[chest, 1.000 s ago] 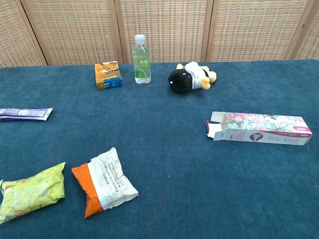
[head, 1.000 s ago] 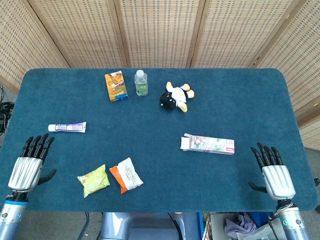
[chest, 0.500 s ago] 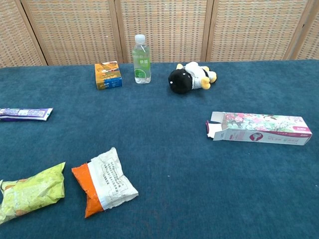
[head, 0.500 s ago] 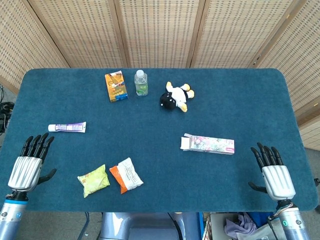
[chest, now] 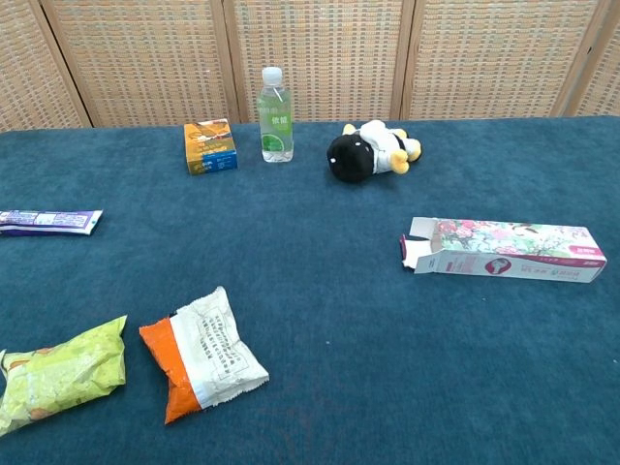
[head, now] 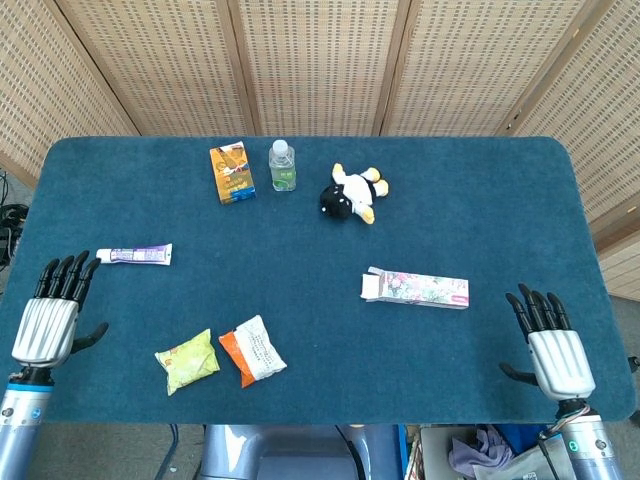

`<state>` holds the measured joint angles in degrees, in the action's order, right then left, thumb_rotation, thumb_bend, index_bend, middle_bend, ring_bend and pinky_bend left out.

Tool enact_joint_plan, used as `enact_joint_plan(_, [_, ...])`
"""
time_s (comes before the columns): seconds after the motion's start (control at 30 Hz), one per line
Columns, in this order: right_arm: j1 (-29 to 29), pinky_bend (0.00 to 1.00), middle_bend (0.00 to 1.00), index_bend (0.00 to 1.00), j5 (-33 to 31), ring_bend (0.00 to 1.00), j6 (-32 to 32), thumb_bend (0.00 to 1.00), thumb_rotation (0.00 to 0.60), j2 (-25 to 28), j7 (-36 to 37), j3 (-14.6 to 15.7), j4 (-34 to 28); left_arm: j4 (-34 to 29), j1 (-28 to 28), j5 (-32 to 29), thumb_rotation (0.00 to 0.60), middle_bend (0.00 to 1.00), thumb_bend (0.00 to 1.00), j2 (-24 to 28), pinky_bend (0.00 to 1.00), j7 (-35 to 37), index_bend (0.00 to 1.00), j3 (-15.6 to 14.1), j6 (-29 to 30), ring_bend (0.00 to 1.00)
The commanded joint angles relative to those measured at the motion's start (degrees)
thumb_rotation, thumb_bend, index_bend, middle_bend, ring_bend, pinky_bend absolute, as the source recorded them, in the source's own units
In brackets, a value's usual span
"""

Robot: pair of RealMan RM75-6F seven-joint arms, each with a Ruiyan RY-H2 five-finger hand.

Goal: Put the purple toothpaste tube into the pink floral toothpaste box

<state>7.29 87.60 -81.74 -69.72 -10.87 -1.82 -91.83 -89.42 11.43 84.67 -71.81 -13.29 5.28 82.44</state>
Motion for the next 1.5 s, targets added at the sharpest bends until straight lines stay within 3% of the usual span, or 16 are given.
enact_joint_plan(0.03, [0.0,0.0,0.0,0.0,-0.1,0.0,0.1,0.0,0.6,-0.1,-0.1,0.0,0.1,2.5,2.1,-2.2,0.6,0.06,0.23,0.3,0.16,2.3,0.06,2.1,-2.8,0.08])
enact_joint_plan(0.23, [0.1,0.0,0.0,0.0,-0.1,0.0,0.4,0.0,0.6,-0.5,-0.7,0.1,0.3,8.3,7.8,-7.3,0.6,0.15,0.23,1.0,0.18,6.6,0.16,4.5,-14.2,0.12])
enact_joint_plan(0.63, [0.4,0.0,0.0,0.0,-1.1,0.0,1.4,0.0,0.6,-1.1,-1.4,0.0,0.9,18.5,17.2,-15.0,0.6,0.3,0.23,-1.8,0.26,1.3,0.33,6.9,-29.0,0.24])
enact_joint_plan(1.23, [0.5,0.0,0.0,0.0,-2.3,0.0,2.2,0.0,0.6,-0.9,-0.6,-0.3,1.5,30.2,24.3,-26.9,0.6,0.35,0.23,-9.9,0.29,-10.6,0.4,6.6,-38.5,0.29])
enact_joint_plan(1.5, [0.6,0.0,0.0,0.0,-2.6,0.0,2.4,0.0,0.6,-1.0,-0.8,-0.3,1.6,35.9,25.6,-30.5,0.6,0.35,0.23,-13.8,0.29,-11.6,0.41,6.0,-41.6,0.29])
